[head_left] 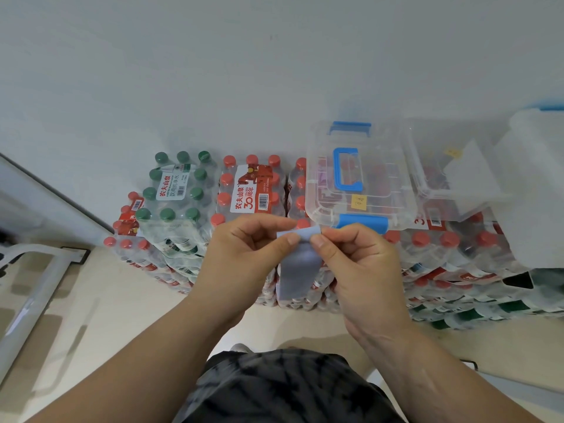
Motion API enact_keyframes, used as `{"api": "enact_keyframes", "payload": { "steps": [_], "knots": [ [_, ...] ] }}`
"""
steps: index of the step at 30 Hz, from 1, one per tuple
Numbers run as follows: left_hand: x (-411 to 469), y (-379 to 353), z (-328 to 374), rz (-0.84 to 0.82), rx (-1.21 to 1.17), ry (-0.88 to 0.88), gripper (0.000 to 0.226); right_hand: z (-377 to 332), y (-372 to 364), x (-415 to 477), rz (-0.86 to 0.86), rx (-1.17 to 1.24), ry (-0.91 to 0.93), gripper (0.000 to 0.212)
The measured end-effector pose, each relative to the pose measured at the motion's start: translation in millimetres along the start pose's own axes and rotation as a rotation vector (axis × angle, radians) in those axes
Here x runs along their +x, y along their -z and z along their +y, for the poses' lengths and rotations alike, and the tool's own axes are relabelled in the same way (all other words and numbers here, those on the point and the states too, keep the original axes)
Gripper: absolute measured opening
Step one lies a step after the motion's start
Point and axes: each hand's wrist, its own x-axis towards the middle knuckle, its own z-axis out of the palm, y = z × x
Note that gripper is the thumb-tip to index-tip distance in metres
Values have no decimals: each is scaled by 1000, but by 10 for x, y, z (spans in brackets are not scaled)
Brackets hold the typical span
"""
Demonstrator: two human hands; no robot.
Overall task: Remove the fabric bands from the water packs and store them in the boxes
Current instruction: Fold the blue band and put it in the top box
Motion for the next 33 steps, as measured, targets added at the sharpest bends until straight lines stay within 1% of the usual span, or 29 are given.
{"api": "enact_keyframes", "payload": {
  "steps": [3, 6, 8, 11, 12, 15, 19, 22, 24, 27, 29, 33],
  "knots": [
    [6, 9, 20, -12, 120, -45, 22, 11, 29, 0, -9, -21, 3, 17],
    [16, 20, 22, -12, 123, -41, 22, -4, 32, -11, -27, -39, -17, 17],
    [16, 23, 12, 4, 108, -49, 24, -19, 26, -28, -42, -30, -32, 4],
    [-7, 15, -6, 21, 86, -69, 24, -30, 16, -52, -24, -23, -27, 19],
    [-20, 7, -12, 24, 86, -70, 25, -36, 13, -55, -13, -19, -31, 19],
    [-34, -12, -32, 44, 90, -61, 27, -3, 12, -48, -15, -10, -46, 7],
    [-47, -14, -12, 17, 62, -59, 20, 11, 24, -50, 6, -9, -32, 7],
    [-47, -7, -15, -16, 55, -62, 24, 12, 33, -47, 6, -27, -21, 8],
    [-38, -10, -19, -23, 52, -60, 19, 15, 33, -41, 5, -45, -21, 9],
    [-17, -19, -33, -7, 28, -63, 17, -18, 29, -42, -13, 4, -42, 10],
    [-13, -28, -46, 17, 10, -65, 17, -36, 21, -55, -26, 29, -74, 16],
    [-15, -40, -74, 42, -18, -36, 17, -21, 16, -49, -22, -26, -84, 14]
  ]
}}
